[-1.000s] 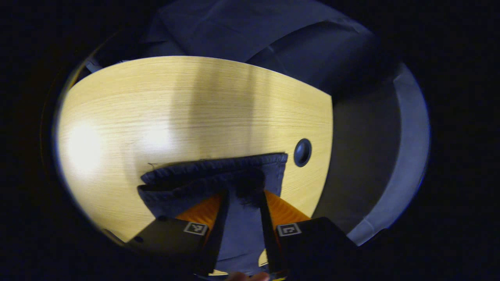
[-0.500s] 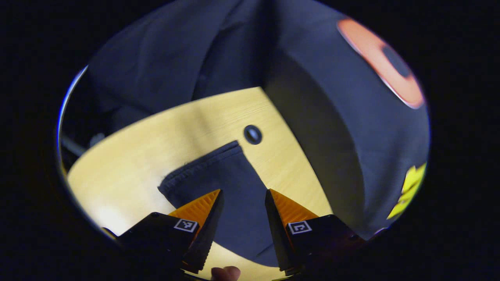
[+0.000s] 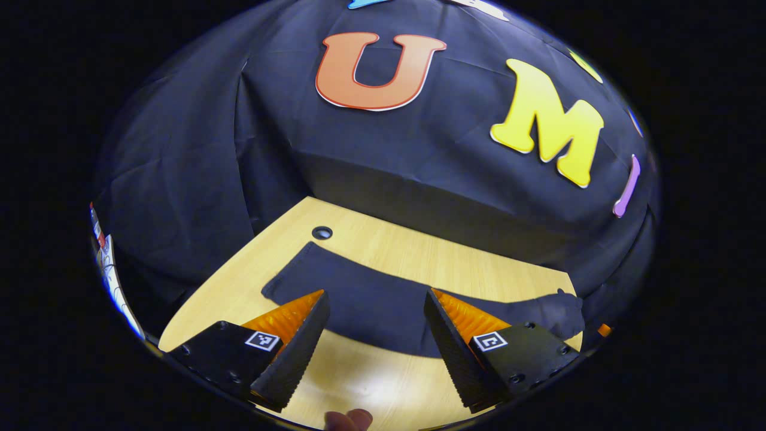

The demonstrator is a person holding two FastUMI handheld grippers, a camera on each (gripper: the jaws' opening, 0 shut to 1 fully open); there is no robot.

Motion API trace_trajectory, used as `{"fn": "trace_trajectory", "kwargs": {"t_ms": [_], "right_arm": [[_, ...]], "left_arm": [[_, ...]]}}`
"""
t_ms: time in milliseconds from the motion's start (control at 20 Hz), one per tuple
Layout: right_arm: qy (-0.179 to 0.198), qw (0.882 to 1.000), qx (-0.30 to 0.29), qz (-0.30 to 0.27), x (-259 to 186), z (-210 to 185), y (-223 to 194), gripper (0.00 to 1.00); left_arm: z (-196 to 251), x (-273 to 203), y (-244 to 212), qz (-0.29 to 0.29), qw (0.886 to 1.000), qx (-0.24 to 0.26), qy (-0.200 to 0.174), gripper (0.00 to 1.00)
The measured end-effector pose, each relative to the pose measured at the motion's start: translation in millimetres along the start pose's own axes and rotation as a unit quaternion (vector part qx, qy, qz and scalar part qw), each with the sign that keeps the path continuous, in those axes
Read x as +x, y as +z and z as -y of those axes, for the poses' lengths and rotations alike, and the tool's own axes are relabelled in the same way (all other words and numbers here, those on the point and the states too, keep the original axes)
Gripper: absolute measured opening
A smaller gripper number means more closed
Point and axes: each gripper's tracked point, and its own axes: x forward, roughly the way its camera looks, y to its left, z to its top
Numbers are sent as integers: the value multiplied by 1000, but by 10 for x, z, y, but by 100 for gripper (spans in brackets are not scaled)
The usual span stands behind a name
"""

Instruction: Grasp the waist and the cuffs of the jeans and fold them to make the two legs overlap; first hold the waist and fold one-third of the jeans toward the cuffs, then hold the cuffs and fold the remaining one-third in the same direction to finish folding.

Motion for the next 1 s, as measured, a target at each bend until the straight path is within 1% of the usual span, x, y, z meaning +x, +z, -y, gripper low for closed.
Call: {"fn": "trace_trajectory", "kwargs": {"t_ms": [50,100,200,250,350,400,450,600,650,700,750,850,900,950,1000], "right_arm": [[-1,1000,13,-7,25,27,-104,96],[-3,999,35,-16,72,62,-174,94],[-1,995,99,-19,252,145,-251,94],[-3,992,128,-20,354,204,-266,97],[-9,984,174,-25,557,448,-321,95],[-11,980,199,-28,698,509,-329,94],[-11,974,224,-29,825,558,-308,99],[-33,966,253,-30,1248,683,-357,98],[-33,961,274,-32,1317,685,-368,94],[-32,955,294,-32,1385,677,-359,99],[-32,953,302,-21,1428,697,-296,99],[-33,955,293,-7,1526,734,-218,98],[-26,954,300,-10,1581,682,-194,98],[-17,950,312,-7,1641,622,-139,94],[-15,948,318,-5,1703,608,-96,99]], "left_arm": [[50,-80,-64,1,1000,1,-7,100],[119,-184,-153,4,1000,10,-11,100],[258,-337,-275,18,999,26,-15,100],[337,-397,-303,25,999,31,-19,100],[447,-471,-370,24,999,35,-21,100],[504,-494,-409,18,999,37,-23,100],[551,-524,-437,14,999,40,-23,99],[555,-543,-464,3,999,40,-13,99],[542,-559,-482,-2,999,39,-8,99],[508,-553,-495,-7,999,38,-2,99],[470,-550,-508,-11,999,38,3,100],[433,-524,-562,-22,999,28,10,99],[429,-509,-602,-28,999,21,12,99],[419,-507,-640,-34,999,16,13,99],[409,-509,-670,-38,999,15,14,99]]}}
